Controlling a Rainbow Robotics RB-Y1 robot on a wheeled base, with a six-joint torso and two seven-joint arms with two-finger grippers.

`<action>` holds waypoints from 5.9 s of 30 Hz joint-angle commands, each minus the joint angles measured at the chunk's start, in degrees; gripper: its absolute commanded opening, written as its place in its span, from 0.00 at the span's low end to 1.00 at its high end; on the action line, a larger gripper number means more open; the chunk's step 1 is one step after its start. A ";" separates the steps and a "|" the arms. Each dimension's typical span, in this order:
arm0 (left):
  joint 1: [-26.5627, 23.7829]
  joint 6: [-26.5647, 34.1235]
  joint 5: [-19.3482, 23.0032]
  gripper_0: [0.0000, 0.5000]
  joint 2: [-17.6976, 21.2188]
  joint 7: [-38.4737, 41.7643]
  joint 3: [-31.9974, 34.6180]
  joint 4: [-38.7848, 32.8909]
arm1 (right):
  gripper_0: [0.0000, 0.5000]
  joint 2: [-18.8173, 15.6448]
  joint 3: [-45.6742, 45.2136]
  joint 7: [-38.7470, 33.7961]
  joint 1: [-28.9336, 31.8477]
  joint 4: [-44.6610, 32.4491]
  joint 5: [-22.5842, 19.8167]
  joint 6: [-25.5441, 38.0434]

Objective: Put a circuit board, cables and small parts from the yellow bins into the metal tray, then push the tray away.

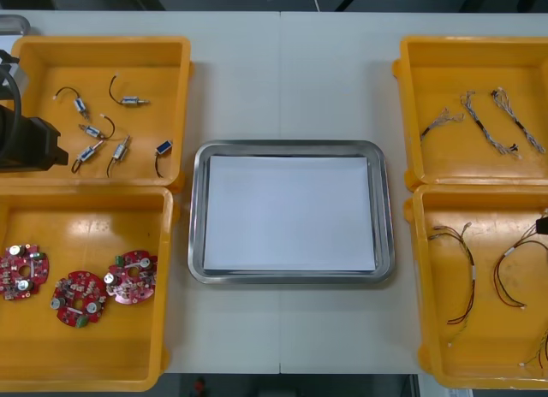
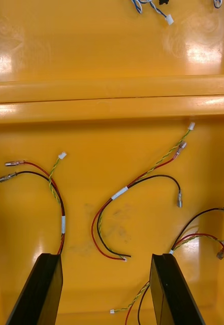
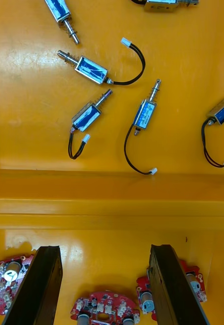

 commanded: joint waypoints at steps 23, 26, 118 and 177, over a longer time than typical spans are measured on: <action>-0.31 -0.31 -0.41 1.00 -0.47 1.97 -0.20 -0.40 | 1.00 -0.10 0.86 -1.33 0.85 -1.17 -0.41 0.18; -0.31 -0.31 -0.41 1.00 -0.47 1.97 -0.20 -0.40 | 1.00 -0.10 0.86 -1.33 0.85 -1.17 -0.41 0.18; 3.03 0.57 9.96 1.00 6.12 0.47 -1.43 -2.68 | 1.00 -2.04 -7.05 -1.15 8.59 -1.35 0.12 0.18; 33.53 -39.07 19.71 1.00 37.67 -44.09 -15.14 -5.67 | 1.00 0.86 2.88 -16.36 24.67 16.14 -4.27 -30.46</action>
